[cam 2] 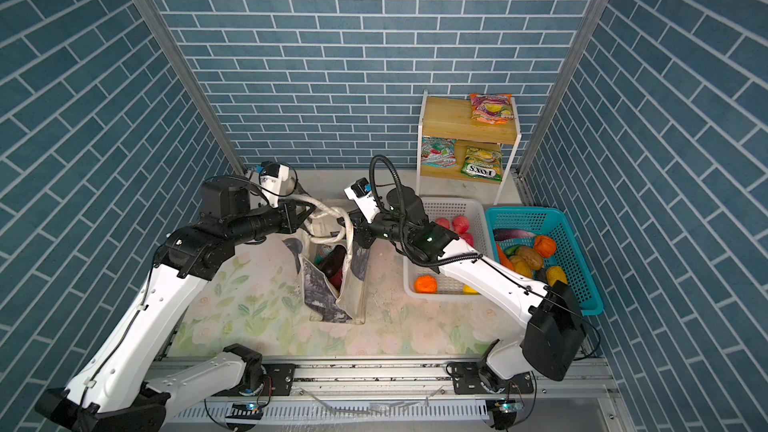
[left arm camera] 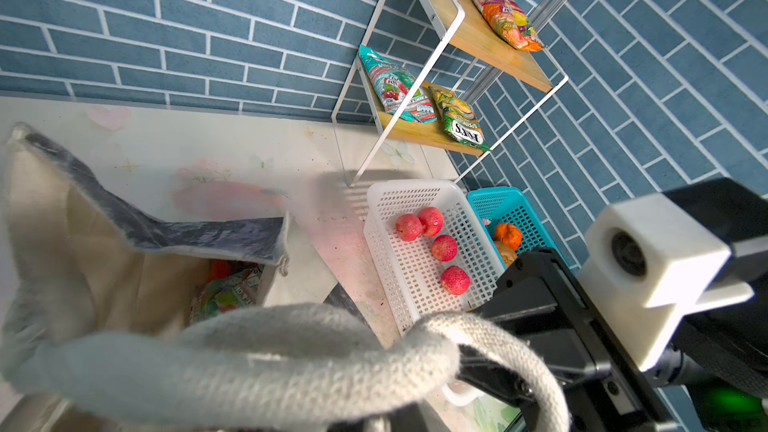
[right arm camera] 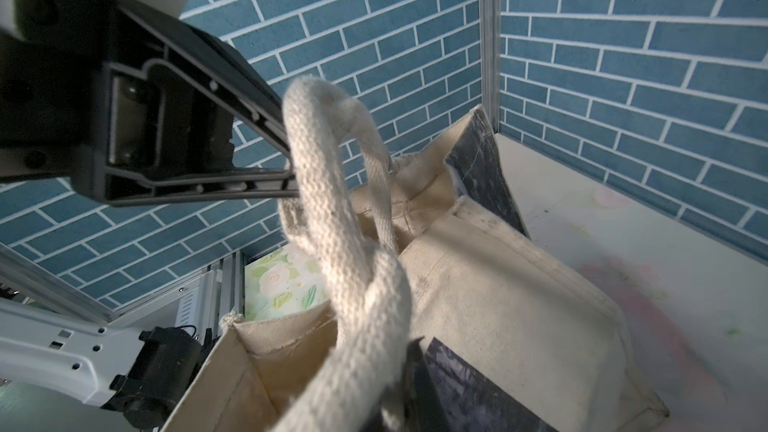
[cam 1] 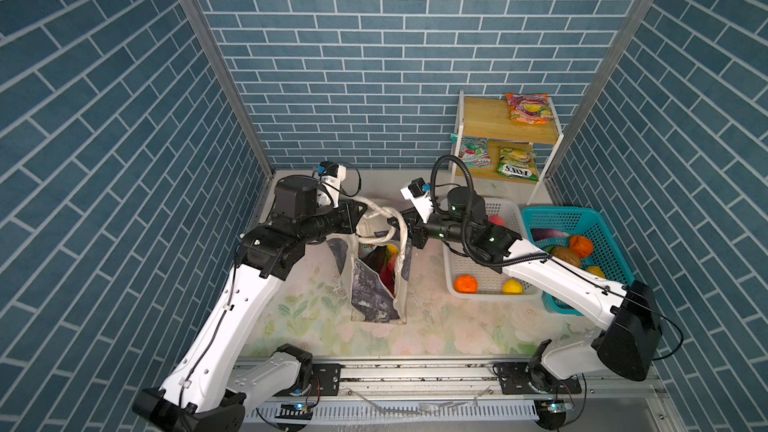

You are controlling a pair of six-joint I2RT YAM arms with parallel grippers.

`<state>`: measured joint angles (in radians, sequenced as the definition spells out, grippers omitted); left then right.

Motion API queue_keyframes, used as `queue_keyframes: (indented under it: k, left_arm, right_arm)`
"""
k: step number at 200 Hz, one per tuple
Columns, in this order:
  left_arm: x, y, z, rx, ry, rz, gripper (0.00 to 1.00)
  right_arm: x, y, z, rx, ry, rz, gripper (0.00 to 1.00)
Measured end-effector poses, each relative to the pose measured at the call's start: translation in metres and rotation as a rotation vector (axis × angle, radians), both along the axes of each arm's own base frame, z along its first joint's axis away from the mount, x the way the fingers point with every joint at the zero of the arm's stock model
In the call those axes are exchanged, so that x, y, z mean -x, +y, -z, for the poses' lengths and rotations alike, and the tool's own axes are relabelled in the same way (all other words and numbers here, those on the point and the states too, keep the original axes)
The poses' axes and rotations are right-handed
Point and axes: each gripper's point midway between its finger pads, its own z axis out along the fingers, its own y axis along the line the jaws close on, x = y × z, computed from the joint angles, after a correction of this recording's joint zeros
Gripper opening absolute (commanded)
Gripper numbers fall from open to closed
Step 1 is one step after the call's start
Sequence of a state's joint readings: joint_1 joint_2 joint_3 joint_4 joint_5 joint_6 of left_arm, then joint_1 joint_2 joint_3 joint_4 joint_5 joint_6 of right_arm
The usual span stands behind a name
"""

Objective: Place the food into the grocery bag and tie it

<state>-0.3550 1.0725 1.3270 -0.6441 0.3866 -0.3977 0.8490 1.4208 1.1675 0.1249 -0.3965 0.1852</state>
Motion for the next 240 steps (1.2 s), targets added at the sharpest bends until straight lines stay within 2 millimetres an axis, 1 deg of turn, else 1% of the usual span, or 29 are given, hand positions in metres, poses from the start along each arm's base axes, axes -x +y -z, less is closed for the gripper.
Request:
queue_keyframes:
  k: [15,40,71,98,121,150,199,214,240]
  left_arm:
    - [0.002,0.008,0.001,-0.007,-0.001,-0.015,0.00]
    - [0.007,0.025,0.011,-0.017,0.019,-0.055,0.00]
    - [0.009,0.044,0.022,-0.028,0.034,-0.105,0.00]
    - [0.009,0.064,0.031,-0.048,0.049,-0.182,0.00]
    - [0.008,0.084,0.034,-0.083,0.039,-0.266,0.00]
    - [0.008,0.096,0.039,-0.121,0.031,-0.323,0.00]
    - [0.005,0.121,0.062,-0.177,0.052,-0.428,0.00]
    - [0.001,0.128,0.067,-0.177,0.056,-0.450,0.00]
    - [-0.007,0.141,0.075,-0.176,0.064,-0.488,0.00]
  right_arm:
    - [0.000,-0.007,0.002,-0.021,-0.011,0.030,0.00]
    - [0.000,-0.014,0.003,-0.062,-0.022,0.065,0.00]
    - [-0.002,-0.024,0.008,-0.097,-0.040,0.116,0.00]
    - [-0.005,-0.040,0.013,-0.118,-0.049,0.188,0.00]
    - [-0.012,-0.056,0.009,-0.141,-0.069,0.270,0.00]
    - [-0.013,-0.070,0.007,-0.165,-0.093,0.326,0.00]
    - [-0.018,-0.093,0.023,-0.156,-0.102,0.435,0.00]
    - [-0.020,-0.101,0.026,-0.143,-0.100,0.466,0.00]
    - [-0.021,-0.117,0.024,-0.113,-0.111,0.514,0.00]
